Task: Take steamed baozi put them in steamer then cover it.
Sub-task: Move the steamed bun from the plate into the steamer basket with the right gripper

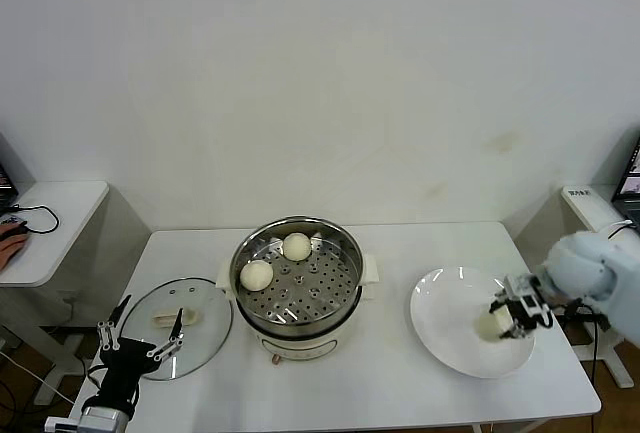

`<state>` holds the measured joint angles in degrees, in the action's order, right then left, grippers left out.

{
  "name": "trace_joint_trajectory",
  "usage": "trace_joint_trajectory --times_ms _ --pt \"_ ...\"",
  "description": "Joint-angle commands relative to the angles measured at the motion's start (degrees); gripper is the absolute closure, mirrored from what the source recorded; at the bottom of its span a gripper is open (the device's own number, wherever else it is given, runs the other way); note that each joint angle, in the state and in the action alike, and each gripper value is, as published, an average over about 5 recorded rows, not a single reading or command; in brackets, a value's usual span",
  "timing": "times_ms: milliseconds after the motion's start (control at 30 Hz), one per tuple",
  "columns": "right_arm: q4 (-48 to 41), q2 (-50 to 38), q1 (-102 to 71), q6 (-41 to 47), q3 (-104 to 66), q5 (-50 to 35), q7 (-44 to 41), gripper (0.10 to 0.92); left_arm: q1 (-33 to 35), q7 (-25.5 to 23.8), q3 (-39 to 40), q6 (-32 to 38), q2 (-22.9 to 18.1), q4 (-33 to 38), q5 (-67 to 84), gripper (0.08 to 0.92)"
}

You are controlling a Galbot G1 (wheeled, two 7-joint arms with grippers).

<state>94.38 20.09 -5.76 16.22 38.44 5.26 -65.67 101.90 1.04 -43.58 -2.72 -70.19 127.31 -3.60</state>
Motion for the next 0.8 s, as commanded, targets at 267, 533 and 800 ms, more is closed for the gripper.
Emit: trace_joint_trajectory --times_ms 267,533,800 --pt "-2.41 11.53 39.95 1.29 17.46 -14.45 -0.23 0.474 -0.33 -0.02 -0.09 -0.07 0.57 0.12 0.23 0.177" --pt "-3.37 26.32 46.70 2.30 24.48 -19.70 2.98 0.474 -0.80 0.02 -0.33 -0.09 0.40 -0.63 0.35 0.177" --pt "-5.13 39.68 41.91 1.78 26.04 -20.30 6.69 0.474 -0.92 -0.01 -1.24 -0.31 -0.43 -0.15 0.27 0.177"
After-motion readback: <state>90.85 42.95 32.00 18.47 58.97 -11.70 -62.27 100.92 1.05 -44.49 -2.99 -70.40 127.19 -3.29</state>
